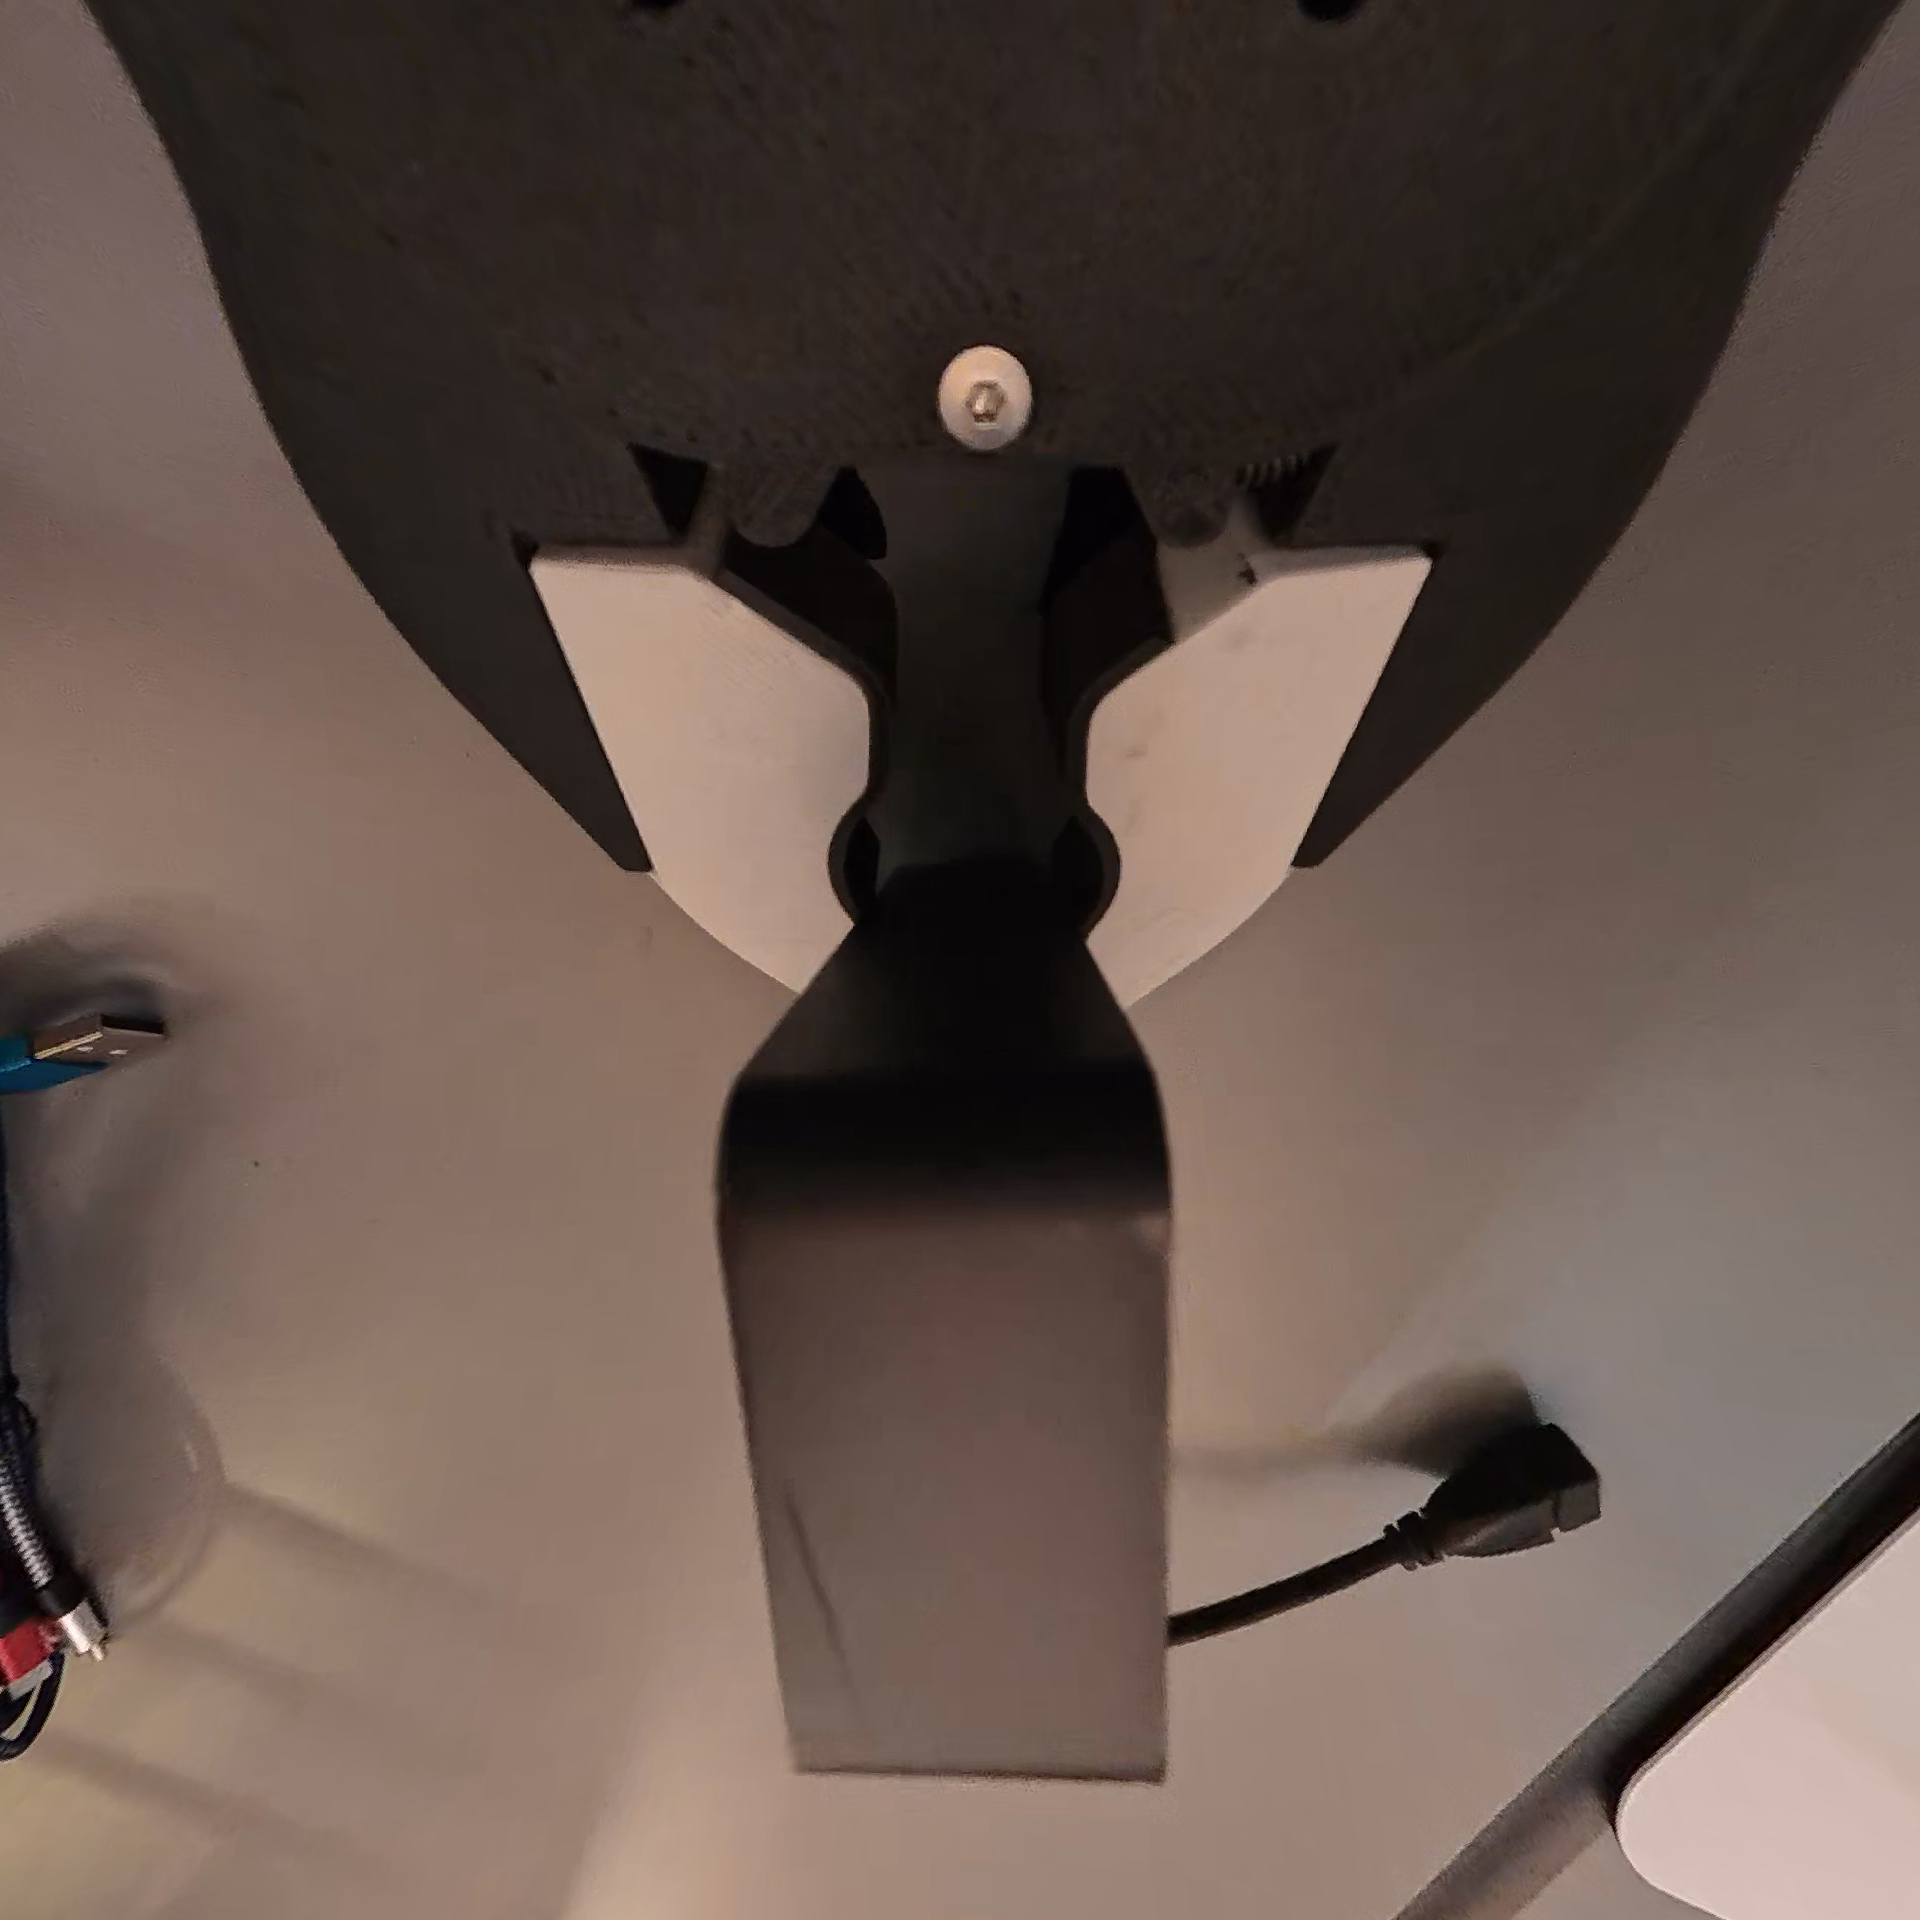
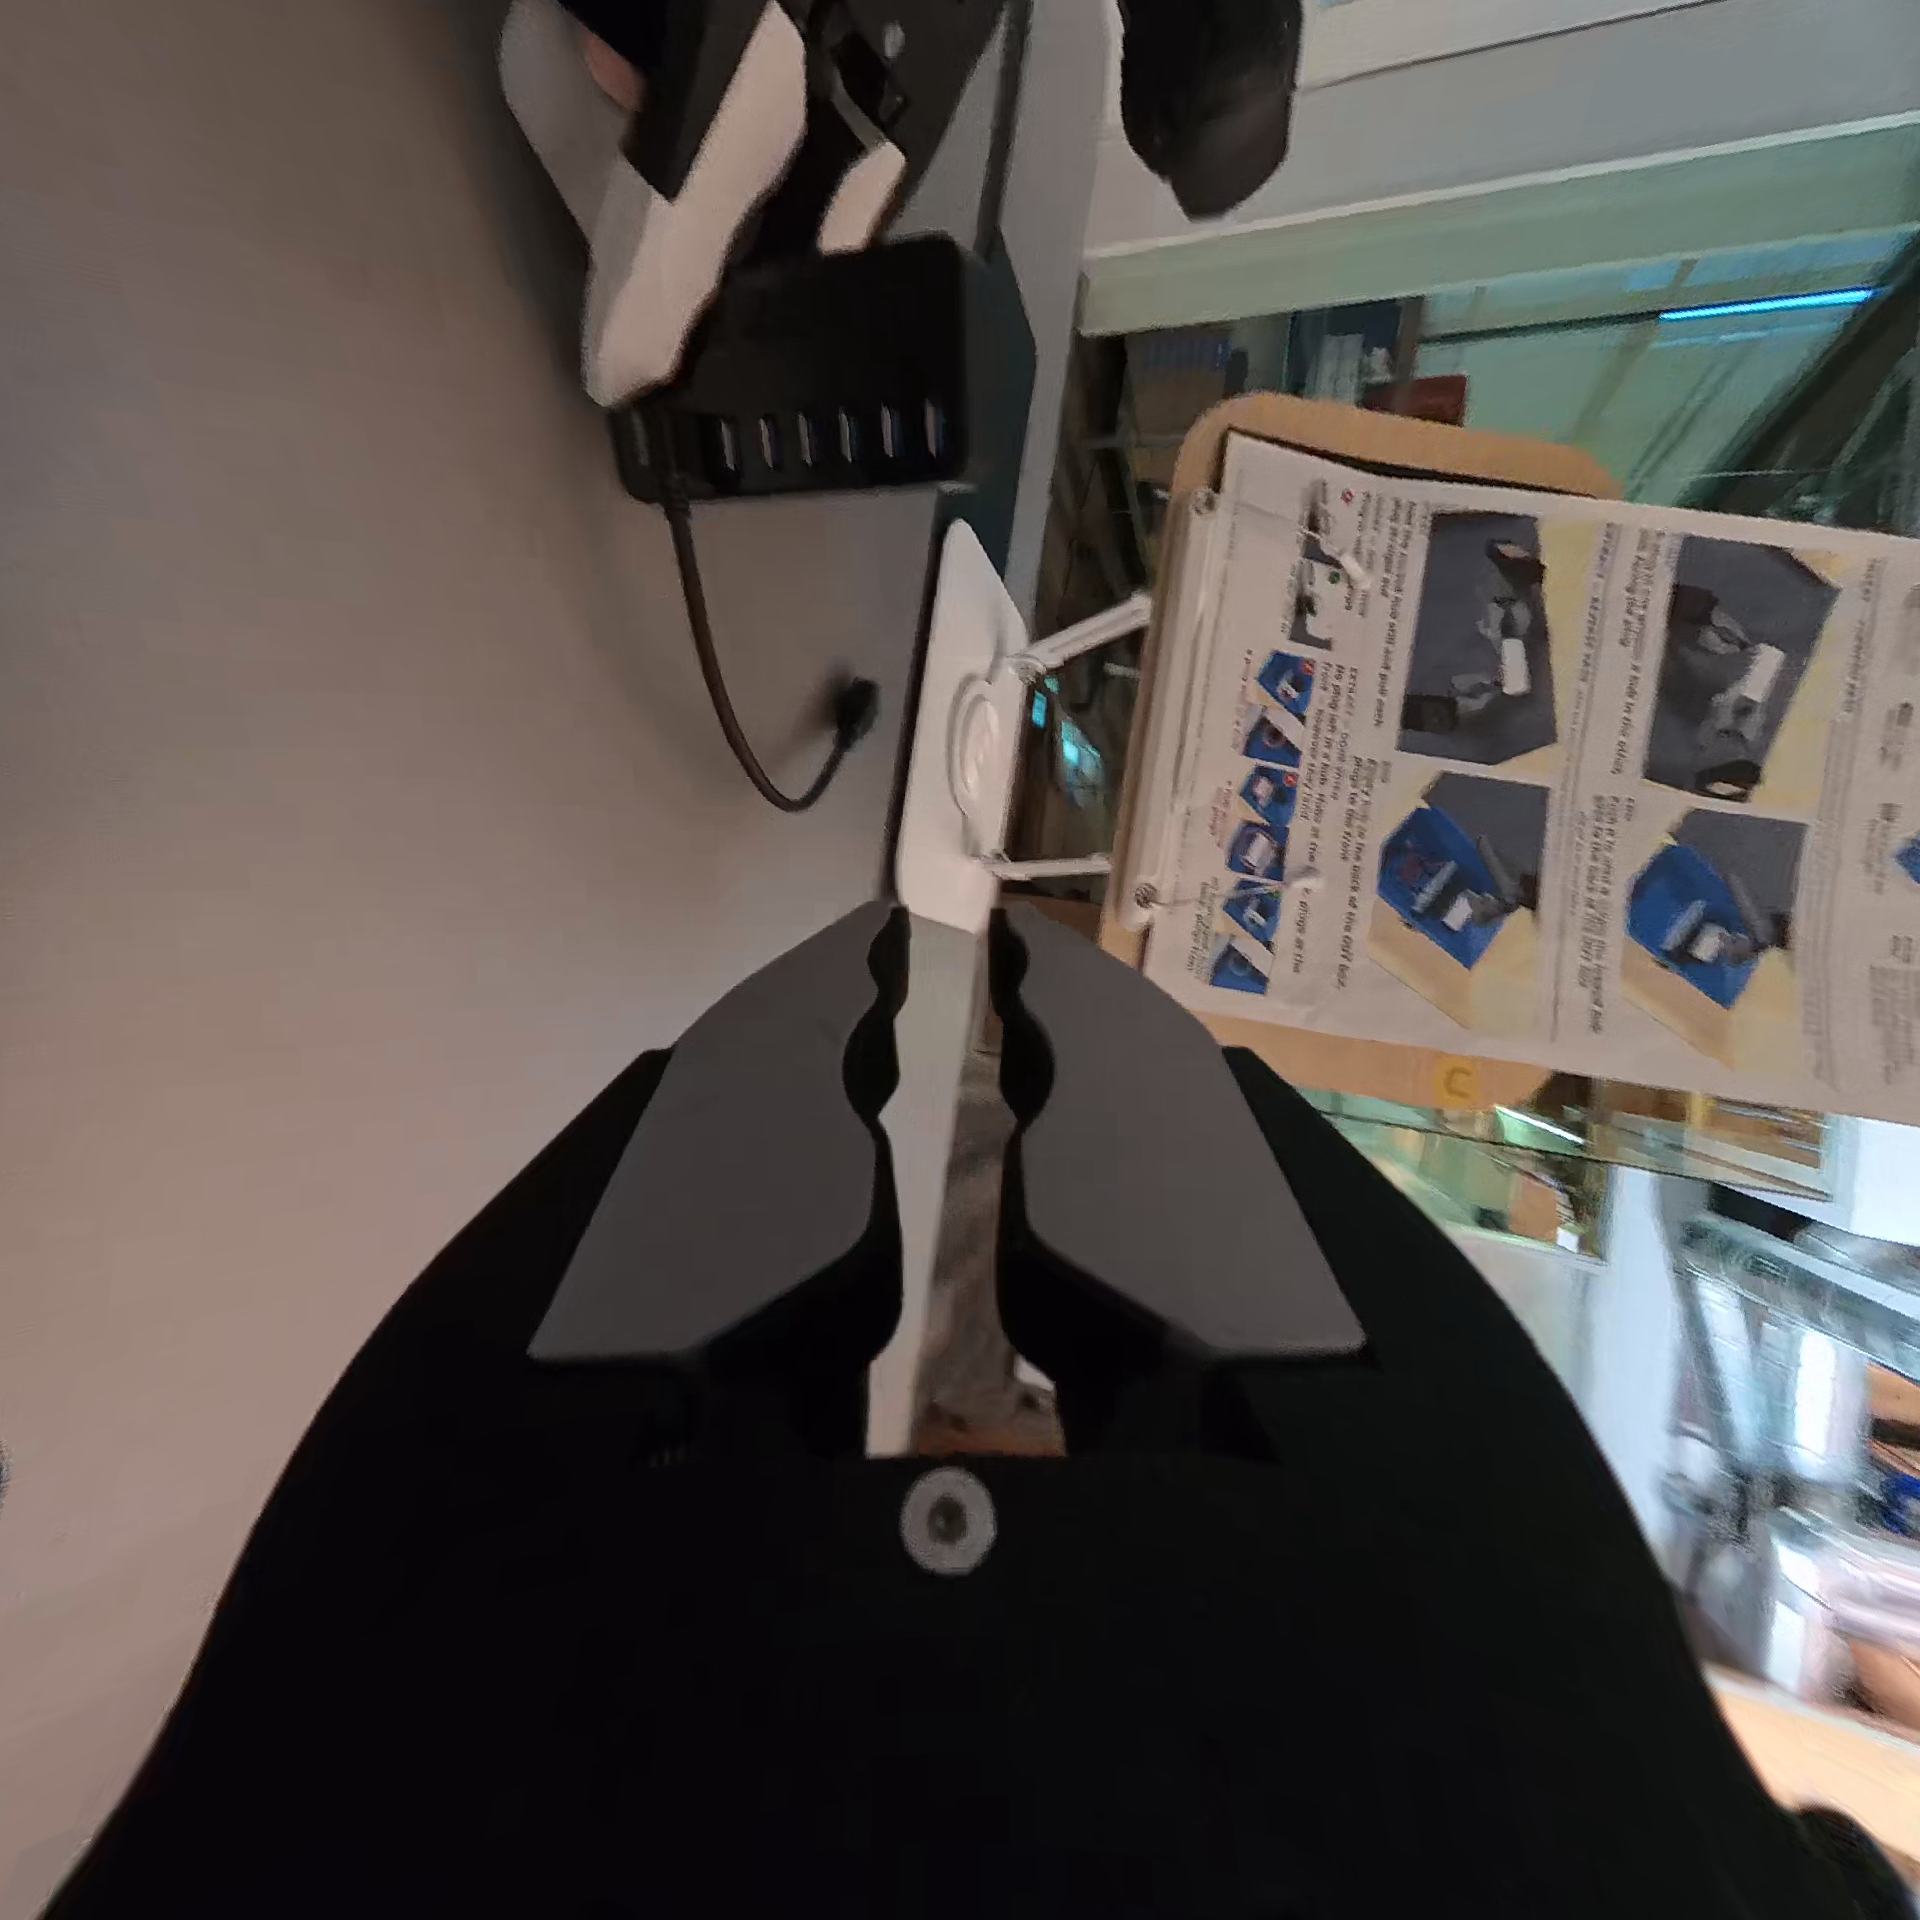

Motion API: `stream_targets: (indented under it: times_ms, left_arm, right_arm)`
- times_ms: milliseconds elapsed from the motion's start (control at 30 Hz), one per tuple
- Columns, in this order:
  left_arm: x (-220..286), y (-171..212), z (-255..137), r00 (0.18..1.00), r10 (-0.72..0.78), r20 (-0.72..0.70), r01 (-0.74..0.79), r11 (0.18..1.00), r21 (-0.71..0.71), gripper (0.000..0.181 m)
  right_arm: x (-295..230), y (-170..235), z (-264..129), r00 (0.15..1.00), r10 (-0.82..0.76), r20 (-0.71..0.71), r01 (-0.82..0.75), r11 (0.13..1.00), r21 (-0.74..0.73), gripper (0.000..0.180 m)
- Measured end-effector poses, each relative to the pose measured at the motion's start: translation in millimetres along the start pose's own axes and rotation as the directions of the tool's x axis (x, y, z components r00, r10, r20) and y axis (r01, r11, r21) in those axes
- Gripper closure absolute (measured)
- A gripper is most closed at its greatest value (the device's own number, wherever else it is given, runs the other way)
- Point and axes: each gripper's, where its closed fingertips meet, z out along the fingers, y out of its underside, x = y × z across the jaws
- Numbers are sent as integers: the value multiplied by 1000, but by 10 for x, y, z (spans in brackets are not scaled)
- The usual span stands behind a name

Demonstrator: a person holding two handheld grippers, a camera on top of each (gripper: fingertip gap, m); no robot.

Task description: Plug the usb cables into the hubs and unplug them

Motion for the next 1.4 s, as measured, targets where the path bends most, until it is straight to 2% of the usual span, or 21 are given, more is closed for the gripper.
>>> stream_targets:
  times_ms: [67,133,233,400,533,567,667,800,867,967,1067,1167,1200,1267,1400]
  left_arm:
    - [-12,6,-16,1000,5,6,-5,1000,-3,147]
    - [6,-6,-39,1000,4,-6,-4,1000,1,143]
    - [29,-29,-95,1000,-3,-19,3,1000,-3,138]
    - [15,-2,-258,1000,-1,-11,0,998,-64,128]
    - [-6,-17,-441,999,-35,13,36,994,-99,126]
    - [-14,-45,-496,999,-39,25,42,995,-94,133]
    - [-15,-192,-665,998,-35,44,37,999,-32,136]
    - [-83,-323,-960,991,-18,130,18,1000,5,134]
    - [-139,-370,-1137,981,-15,192,13,1000,15,130]
    - [-148,-463,-1375,969,-9,246,-3,999,48,130]
    - [-96,-578,-1548,963,4,270,-30,995,93,130]
    - [-60,-649,-1667,957,15,291,-51,992,118,132]
    - [-57,-667,-1704,954,14,301,-53,991,124,132]
    - [-24,-719,-1778,952,14,306,-61,987,147,133]
    - [222,-957,-1912,967,44,249,-109,961,253,137]
  right_arm:
    - [-113,-117,-9,994,65,91,-70,996,48,165]
    - [-293,-263,-50,953,170,250,-195,978,77,165]
    - [-555,-530,-185,806,288,517,-387,917,93,164]
    - [-772,-693,-330,657,299,692,-476,876,74,164]
    - [-876,-779,-195,544,412,731,-560,827,-50,163]
    - [-912,-825,-165,497,442,747,-584,807,-89,162]
    - [-1031,-905,-60,400,527,750,-607,765,-214,161]
    - [-1215,-904,-6,358,631,688,-535,743,-403,162]
    - [-1305,-999,-35,306,658,688,-519,721,-459,162]
    - [-1410,-933,36,332,721,608,-457,687,-565,158]
    - [-1605,-932,-12,262,763,591,-384,644,-662,149]
    - [-1574,-894,3,306,746,591,-363,665,-652,167]
    - [-1567,-916,-31,286,735,615,-363,677,-641,173]
    - [-1508,-963,-139,213,716,665,-384,687,-617,173]
    - [-1036,-1025,-343,68,694,717,-597,604,-528,173]
